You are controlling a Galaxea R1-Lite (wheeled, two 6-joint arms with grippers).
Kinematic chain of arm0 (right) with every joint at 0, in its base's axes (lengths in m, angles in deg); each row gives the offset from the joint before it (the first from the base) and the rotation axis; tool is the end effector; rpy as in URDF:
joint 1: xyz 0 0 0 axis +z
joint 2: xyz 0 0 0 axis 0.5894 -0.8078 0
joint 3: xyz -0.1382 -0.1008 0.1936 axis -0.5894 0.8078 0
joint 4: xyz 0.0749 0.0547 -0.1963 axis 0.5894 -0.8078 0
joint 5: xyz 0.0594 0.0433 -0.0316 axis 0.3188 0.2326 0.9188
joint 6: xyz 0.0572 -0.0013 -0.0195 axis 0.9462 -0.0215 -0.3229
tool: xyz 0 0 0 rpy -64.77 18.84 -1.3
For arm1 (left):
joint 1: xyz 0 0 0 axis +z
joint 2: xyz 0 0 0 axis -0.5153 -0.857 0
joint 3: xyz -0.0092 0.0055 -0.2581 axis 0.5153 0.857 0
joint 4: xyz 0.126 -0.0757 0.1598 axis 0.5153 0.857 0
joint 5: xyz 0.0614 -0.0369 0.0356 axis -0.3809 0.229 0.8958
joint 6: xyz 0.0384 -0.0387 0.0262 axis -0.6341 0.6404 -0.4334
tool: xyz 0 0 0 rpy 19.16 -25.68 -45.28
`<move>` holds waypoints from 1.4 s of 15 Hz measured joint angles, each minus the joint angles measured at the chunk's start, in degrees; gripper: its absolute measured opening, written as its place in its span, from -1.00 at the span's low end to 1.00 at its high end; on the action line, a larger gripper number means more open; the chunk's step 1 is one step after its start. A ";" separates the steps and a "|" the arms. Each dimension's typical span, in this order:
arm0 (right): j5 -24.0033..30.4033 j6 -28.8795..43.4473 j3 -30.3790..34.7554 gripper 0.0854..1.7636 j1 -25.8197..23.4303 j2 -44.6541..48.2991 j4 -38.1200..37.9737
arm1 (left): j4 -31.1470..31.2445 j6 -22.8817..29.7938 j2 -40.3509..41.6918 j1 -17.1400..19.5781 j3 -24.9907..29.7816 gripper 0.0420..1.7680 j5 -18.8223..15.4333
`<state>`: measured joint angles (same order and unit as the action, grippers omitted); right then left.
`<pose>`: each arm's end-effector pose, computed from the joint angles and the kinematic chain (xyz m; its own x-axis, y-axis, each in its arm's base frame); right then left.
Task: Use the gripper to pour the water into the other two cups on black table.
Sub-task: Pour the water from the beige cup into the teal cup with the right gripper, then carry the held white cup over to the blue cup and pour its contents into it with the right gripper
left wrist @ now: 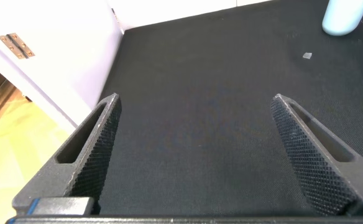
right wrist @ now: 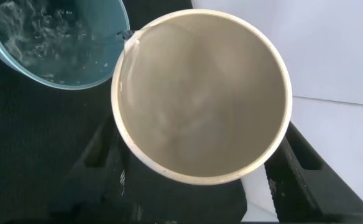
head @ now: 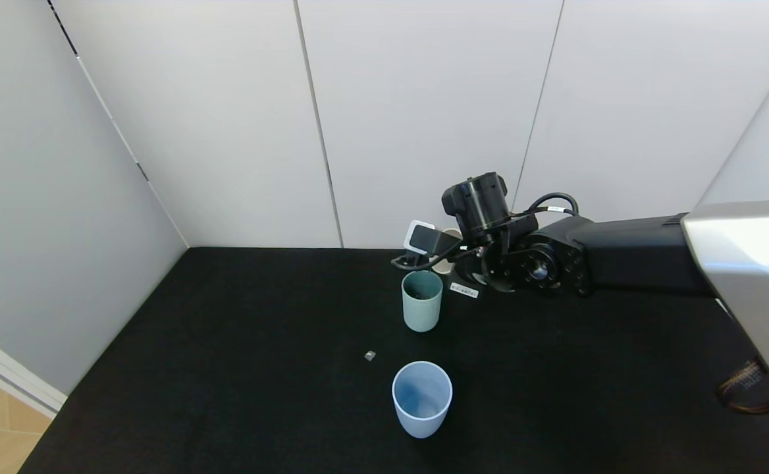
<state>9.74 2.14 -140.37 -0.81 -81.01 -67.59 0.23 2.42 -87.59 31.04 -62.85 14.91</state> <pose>0.4193 0.2652 0.1087 0.8765 0.0958 -0.4718 -0.4682 0.3985 -0.7887 0.0824 0.0023 0.0870 0.9990 0.0367 0.0247 -0.0406 0.9827 0.1805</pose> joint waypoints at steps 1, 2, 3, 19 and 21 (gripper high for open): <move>0.20 0.26 0.00 0.41 0.05 0.00 0.09 | 0.00 -0.02 0.00 -0.02 0.00 0.94 0.00; 0.44 0.65 0.07 0.41 0.05 0.02 0.24 | 0.00 -0.02 0.00 -0.02 0.00 0.94 0.00; 0.59 1.50 0.16 0.41 0.05 0.02 0.24 | 0.00 -0.02 0.00 -0.02 0.00 0.94 0.00; 8.41 12.39 20.50 0.41 0.28 15.19 1.10 | 0.00 0.00 0.00 0.02 0.00 0.94 -0.02; 8.63 13.81 24.25 0.41 0.99 18.30 2.28 | 0.00 0.00 0.00 0.02 -0.02 0.94 0.02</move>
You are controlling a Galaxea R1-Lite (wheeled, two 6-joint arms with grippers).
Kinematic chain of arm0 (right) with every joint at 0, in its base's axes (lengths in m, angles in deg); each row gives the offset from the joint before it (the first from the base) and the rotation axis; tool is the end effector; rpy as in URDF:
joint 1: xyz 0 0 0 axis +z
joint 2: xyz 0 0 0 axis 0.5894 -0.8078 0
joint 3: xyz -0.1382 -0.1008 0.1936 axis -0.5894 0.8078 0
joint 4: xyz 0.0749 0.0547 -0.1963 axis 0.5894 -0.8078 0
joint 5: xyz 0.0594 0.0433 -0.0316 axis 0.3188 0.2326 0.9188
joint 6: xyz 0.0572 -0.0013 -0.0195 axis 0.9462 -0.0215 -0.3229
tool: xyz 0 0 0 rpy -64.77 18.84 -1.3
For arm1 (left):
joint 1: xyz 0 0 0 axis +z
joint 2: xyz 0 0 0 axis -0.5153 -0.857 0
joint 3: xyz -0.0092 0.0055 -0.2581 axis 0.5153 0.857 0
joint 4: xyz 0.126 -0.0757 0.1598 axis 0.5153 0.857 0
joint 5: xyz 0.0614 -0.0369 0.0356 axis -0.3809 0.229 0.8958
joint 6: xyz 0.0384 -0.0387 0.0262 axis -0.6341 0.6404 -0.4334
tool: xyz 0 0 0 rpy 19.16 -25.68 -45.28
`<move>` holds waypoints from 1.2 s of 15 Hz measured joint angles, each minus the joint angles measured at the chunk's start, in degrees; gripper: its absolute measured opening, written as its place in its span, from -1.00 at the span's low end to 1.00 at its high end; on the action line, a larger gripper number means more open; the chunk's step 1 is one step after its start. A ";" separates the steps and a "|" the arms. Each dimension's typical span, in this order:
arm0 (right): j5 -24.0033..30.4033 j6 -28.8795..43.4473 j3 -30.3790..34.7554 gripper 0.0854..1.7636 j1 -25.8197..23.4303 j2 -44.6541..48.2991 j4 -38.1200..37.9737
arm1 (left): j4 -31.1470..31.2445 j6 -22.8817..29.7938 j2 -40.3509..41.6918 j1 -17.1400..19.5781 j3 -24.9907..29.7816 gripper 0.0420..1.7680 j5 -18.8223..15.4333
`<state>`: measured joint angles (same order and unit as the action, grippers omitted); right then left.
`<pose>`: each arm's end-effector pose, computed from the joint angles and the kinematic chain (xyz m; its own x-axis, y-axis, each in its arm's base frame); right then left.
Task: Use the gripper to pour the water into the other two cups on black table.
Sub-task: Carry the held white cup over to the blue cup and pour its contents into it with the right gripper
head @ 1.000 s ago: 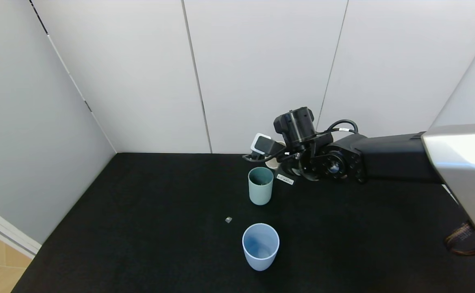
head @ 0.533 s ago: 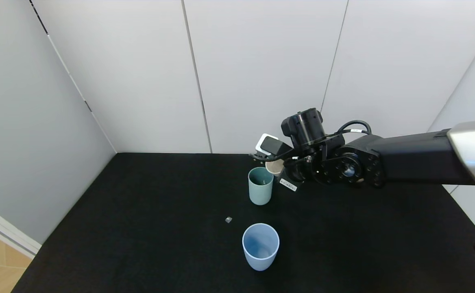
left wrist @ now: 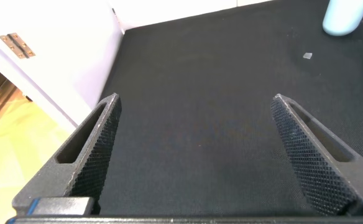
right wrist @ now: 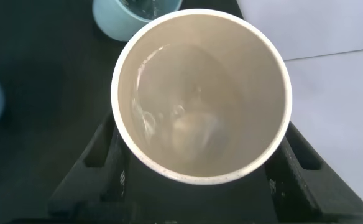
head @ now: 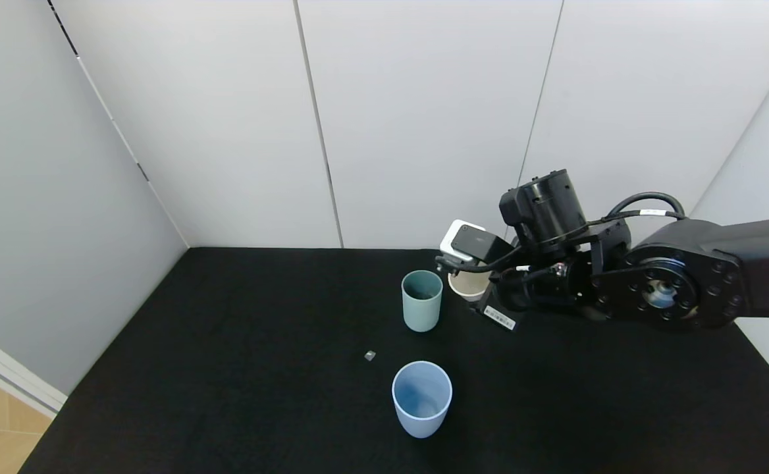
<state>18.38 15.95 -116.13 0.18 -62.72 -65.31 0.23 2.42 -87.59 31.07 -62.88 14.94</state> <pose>0.3482 0.2342 0.1188 0.8015 0.2317 -0.5513 -0.5750 0.5517 -0.6041 0.0824 0.0024 0.0872 0.9990 0.0378 0.0252 -0.0417 0.9827 0.1805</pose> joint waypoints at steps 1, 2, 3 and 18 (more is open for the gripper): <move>0.09 0.48 2.05 0.41 0.44 1.55 0.76 | 0.00 -0.02 0.00 -0.02 0.00 0.94 -0.02; 0.06 0.65 4.04 0.41 0.85 2.96 1.07 | 0.00 -0.02 0.00 -0.05 0.00 0.94 -0.02; 0.00 0.72 6.07 0.41 1.38 4.30 1.08 | 0.00 0.01 0.00 -0.02 0.00 0.94 -0.02; -0.50 0.30 16.71 0.41 9.09 9.65 1.13 | 0.00 0.00 0.00 -0.02 0.00 0.94 -0.02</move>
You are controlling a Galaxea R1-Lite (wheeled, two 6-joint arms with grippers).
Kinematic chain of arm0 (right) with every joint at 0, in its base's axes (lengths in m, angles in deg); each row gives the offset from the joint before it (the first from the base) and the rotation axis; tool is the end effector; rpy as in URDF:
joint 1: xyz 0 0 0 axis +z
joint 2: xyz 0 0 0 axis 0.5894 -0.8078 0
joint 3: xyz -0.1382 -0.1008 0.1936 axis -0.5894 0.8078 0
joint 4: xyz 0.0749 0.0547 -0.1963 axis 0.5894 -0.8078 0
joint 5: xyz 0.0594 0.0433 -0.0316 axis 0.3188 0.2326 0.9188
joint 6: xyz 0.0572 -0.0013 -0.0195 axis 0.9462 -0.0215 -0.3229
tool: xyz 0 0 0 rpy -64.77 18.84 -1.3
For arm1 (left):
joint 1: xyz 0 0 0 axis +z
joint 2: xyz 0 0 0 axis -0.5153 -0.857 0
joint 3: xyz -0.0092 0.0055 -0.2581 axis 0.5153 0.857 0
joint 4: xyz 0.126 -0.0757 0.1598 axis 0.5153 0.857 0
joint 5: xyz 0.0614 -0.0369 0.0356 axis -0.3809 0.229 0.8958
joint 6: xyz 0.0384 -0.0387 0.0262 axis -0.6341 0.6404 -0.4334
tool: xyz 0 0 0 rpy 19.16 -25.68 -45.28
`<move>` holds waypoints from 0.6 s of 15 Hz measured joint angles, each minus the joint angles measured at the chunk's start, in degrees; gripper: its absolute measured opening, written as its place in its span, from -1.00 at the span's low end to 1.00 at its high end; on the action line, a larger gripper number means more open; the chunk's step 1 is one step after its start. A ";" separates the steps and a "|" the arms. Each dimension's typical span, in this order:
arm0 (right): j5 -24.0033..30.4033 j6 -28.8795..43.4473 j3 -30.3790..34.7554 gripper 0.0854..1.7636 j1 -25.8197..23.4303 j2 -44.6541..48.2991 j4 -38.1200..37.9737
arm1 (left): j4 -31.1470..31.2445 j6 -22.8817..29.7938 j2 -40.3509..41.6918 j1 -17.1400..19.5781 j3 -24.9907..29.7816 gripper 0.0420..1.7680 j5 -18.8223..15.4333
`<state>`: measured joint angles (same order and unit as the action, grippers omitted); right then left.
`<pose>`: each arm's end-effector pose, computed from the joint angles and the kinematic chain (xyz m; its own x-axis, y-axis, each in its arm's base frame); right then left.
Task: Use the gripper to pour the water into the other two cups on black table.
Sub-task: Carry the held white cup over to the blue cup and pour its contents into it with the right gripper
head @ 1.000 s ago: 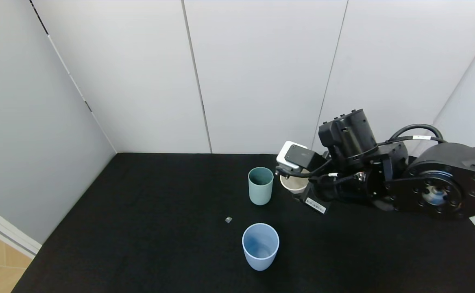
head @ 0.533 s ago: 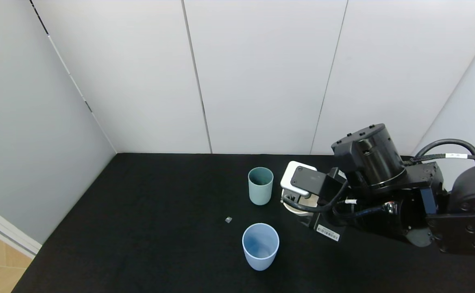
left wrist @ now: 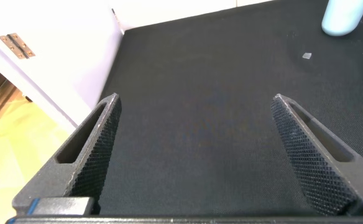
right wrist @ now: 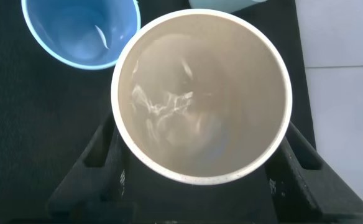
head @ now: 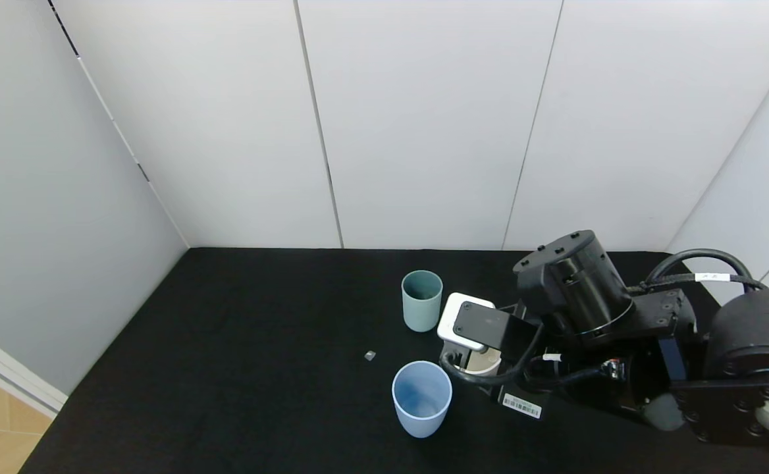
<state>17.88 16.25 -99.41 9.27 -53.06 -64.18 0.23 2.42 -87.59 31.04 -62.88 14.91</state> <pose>0.2668 0.2450 0.0942 0.7165 0.3046 -0.6276 -0.6928 0.4167 -0.5886 0.0824 0.0023 0.0872 0.9990 0.0367 0.0252 -0.0407 0.9827 0.1805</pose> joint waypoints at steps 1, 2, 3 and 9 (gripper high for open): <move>0.00 -0.50 -0.30 0.41 0.15 -0.46 0.00 | 0.00 0.00 0.00 -0.02 0.00 0.94 0.00; -0.22 -1.24 -0.56 0.41 0.23 -0.88 -0.13 | 0.00 -0.02 0.00 0.00 0.00 0.94 0.00; -0.83 -2.23 -0.87 0.41 0.23 -1.29 -0.11 | 0.00 0.00 0.00 0.02 0.00 0.94 0.00; -2.65 -7.30 -2.38 0.40 0.59 -3.75 -0.61 | 0.00 0.00 0.00 0.02 0.02 0.94 0.00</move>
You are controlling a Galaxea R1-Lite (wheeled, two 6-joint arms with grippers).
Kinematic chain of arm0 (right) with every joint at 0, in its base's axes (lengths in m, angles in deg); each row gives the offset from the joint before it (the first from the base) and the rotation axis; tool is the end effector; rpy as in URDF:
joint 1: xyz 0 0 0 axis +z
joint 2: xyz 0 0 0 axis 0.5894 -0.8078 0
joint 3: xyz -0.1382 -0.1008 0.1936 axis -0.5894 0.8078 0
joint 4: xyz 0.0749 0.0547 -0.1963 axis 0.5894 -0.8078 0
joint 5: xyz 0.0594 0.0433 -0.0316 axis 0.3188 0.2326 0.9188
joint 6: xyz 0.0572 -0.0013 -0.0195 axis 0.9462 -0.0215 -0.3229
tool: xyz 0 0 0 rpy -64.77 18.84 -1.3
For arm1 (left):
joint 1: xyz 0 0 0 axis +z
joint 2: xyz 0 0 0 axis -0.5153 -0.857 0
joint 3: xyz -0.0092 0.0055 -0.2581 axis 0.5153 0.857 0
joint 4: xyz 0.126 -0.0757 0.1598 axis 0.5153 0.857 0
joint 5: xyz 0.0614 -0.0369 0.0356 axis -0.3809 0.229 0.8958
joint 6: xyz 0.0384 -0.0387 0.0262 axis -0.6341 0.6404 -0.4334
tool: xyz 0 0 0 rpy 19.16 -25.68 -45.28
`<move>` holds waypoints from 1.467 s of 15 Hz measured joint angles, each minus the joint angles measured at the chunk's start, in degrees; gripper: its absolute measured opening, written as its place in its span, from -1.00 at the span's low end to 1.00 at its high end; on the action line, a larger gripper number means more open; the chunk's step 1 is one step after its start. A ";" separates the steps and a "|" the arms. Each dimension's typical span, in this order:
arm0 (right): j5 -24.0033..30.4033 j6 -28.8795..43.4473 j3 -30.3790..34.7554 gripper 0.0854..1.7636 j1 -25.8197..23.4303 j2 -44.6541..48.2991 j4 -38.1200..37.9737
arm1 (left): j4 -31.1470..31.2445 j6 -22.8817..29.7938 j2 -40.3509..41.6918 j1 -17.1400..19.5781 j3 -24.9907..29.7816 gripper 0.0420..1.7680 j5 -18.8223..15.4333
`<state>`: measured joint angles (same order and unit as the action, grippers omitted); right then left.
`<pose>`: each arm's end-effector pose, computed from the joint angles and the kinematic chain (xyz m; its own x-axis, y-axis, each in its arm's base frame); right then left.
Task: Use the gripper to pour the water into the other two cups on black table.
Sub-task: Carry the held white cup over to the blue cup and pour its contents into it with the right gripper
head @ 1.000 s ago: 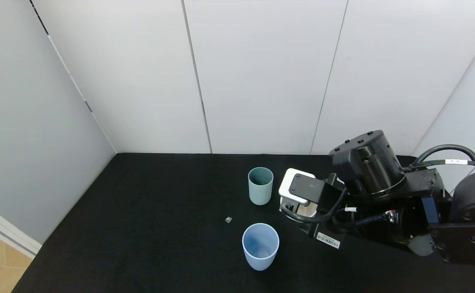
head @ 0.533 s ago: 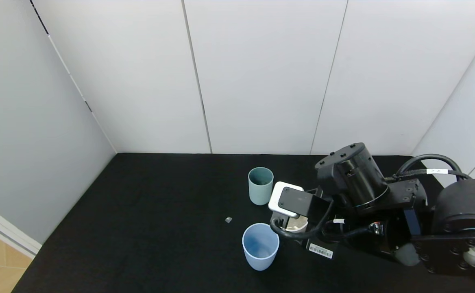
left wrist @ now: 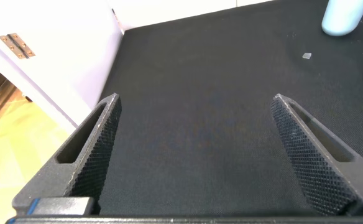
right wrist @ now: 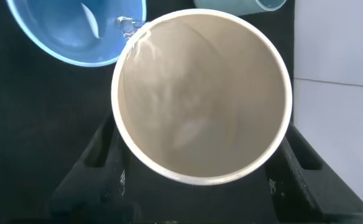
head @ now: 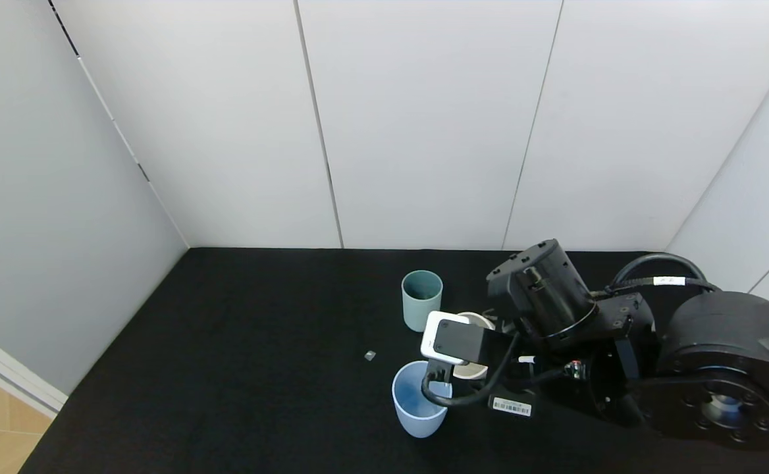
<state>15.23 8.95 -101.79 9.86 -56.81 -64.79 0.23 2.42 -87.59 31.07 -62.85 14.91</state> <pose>0.2738 0.2538 0.0824 0.7220 0.2579 -0.6421 -0.6917 0.2908 -0.6610 0.0824 0.0024 0.0870 0.9990 0.0372 0.0247 -0.0411 0.9827 0.1805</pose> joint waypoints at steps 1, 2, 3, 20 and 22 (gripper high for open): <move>-0.63 -0.91 -0.35 0.40 0.09 -0.41 0.00 | 0.00 0.00 0.00 0.00 0.00 0.94 0.00; -0.91 -1.40 -0.68 0.40 0.20 -0.82 -0.05 | 0.00 0.00 0.00 0.00 0.00 0.94 0.00; -1.01 -1.73 -0.91 0.40 0.37 -1.16 -0.09 | 0.00 -0.02 0.00 0.00 0.00 0.94 0.00; -3.83 -7.86 -5.42 0.40 1.60 -3.13 -3.44 | 0.00 -0.05 0.00 0.00 0.00 0.94 0.00; -5.53 -9.03 -5.57 0.40 1.82 -3.19 -3.36 | 0.00 -0.02 0.00 0.00 0.00 0.94 0.00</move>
<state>9.70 -0.08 -107.36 11.67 -60.01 -68.15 0.23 2.40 -87.59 31.07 -62.85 14.91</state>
